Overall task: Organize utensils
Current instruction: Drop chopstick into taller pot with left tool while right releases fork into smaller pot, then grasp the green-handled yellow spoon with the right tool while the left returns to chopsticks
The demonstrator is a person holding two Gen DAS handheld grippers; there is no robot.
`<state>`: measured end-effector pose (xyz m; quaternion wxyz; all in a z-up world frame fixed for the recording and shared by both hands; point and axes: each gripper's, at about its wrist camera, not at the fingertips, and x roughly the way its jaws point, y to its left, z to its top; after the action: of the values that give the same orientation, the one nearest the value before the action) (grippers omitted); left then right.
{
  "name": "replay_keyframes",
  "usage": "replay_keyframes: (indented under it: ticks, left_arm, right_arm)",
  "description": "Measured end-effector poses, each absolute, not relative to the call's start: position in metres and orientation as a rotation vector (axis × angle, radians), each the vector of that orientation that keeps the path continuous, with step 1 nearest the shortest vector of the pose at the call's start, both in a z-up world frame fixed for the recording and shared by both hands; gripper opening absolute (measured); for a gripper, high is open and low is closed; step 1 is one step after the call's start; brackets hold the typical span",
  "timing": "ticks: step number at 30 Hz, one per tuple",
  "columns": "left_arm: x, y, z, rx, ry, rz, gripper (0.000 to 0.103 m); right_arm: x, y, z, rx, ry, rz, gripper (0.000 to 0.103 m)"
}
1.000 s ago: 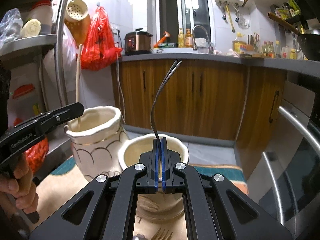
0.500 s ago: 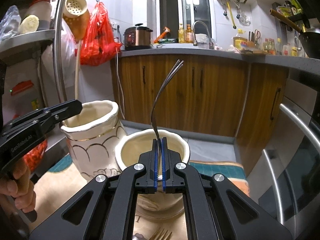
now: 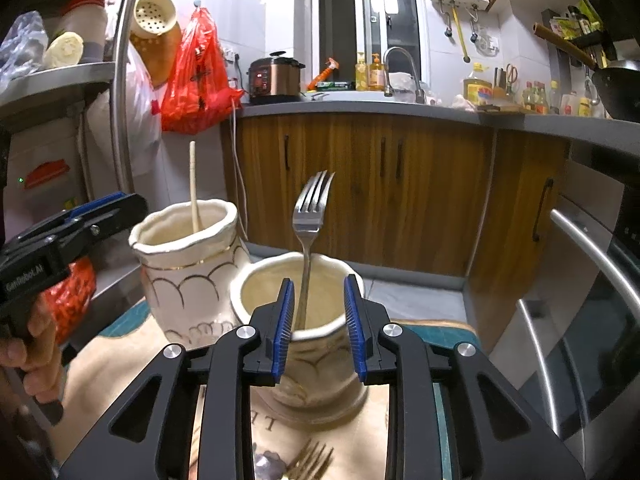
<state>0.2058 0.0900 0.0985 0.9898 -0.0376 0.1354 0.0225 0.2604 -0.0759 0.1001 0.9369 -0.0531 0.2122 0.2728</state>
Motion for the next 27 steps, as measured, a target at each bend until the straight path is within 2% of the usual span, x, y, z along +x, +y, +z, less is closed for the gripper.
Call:
replay_keyframes:
  ticks: [6, 10, 13, 27]
  left_arm:
    - [0.183, 0.103, 0.094, -0.097, 0.282, 0.059, 0.062]
    - [0.163, 0.109, 0.086, -0.117, 0.310, 0.061, 0.062]
    - [0.151, 0.113, 0.078, -0.135, 0.336, 0.054, 0.062]
    - [0.148, 0.102, 0.054, -0.150, 0.449, -0.022, 0.061]
  right_arm:
    - [0.249, -0.096, 0.100, -0.090, 0.437, 0.543, 0.027]
    - [0.235, -0.109, 0.096, -0.088, 0.450, 0.540, 0.033]
    - [0.224, -0.119, 0.093, -0.077, 0.463, 0.543, 0.033]
    - [0.201, -0.146, 0.064, -0.006, 0.593, 0.545, 0.038]
